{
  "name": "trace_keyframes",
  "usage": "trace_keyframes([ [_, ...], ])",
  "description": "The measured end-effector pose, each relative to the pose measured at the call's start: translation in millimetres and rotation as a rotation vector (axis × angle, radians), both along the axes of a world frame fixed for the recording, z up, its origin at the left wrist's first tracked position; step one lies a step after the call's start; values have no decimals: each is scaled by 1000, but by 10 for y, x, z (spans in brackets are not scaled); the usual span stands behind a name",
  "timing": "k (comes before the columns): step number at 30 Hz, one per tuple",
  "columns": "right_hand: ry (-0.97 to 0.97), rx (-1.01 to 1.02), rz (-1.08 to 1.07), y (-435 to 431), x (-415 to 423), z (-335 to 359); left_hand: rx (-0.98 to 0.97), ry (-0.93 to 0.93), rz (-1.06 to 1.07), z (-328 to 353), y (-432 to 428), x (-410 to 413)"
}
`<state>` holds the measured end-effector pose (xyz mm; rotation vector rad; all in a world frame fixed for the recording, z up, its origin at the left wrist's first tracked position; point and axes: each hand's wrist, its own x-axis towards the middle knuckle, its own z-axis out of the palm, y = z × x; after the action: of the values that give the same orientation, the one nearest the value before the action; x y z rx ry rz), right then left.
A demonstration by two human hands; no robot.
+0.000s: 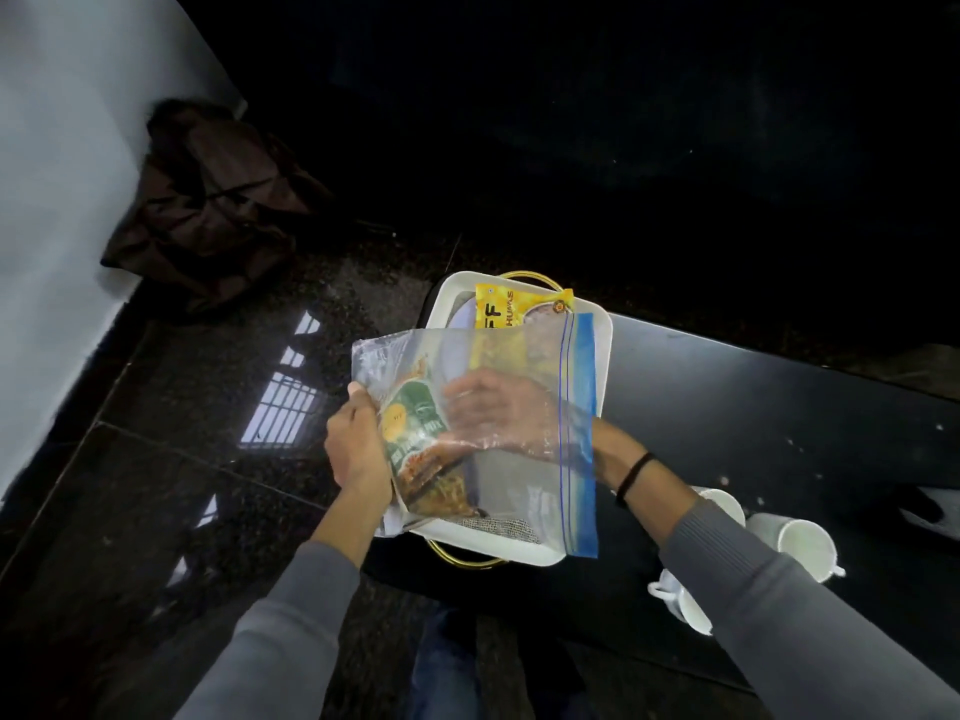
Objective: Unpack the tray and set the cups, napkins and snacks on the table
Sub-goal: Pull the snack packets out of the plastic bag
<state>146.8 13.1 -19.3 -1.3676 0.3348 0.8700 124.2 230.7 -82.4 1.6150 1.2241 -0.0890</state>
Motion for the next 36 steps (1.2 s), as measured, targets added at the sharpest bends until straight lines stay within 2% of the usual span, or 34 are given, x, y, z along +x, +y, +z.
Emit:
trace_keyframes([
  [3,112,-21,-16,-33,-106,-16,139,107,1,15,-71,2],
  [6,239,-165,27,-111,-279,-327,255,100,-67,32,-188,-15],
  [8,181,-263,124,27,-303,-337,225,29,-112,27,-245,-33],
  [9,127,-240,131,91,-273,-286,202,-9,-132,24,-264,-43],
  [11,-13,-205,69,175,-143,-186,196,-63,-183,14,-276,-61],
  [13,-61,-189,20,118,-83,-120,217,-78,-218,14,-278,-70],
  [15,-75,-142,-96,-7,-143,-129,233,-70,-230,9,-264,-67],
  [16,-36,-97,-231,-42,-196,-137,223,-61,-217,7,-249,-65],
  [18,46,-153,-443,-122,-224,-131,177,-38,-170,11,-210,-71],
  [20,-22,-215,-414,-201,-173,-75,140,-31,-137,4,-173,-91],
  [23,-213,-316,-170,-375,-77,-16,103,-49,-99,-9,-145,-135],
  [25,-289,-290,-120,-490,-104,-1,84,-43,-88,-29,-134,-156],
  [28,-329,-233,-160,-535,-190,-10,83,-20,-48,-88,-92,-171],
  [36,-214,-133,-399,-737,-227,54,103,13,107,-222,180,-299],
])
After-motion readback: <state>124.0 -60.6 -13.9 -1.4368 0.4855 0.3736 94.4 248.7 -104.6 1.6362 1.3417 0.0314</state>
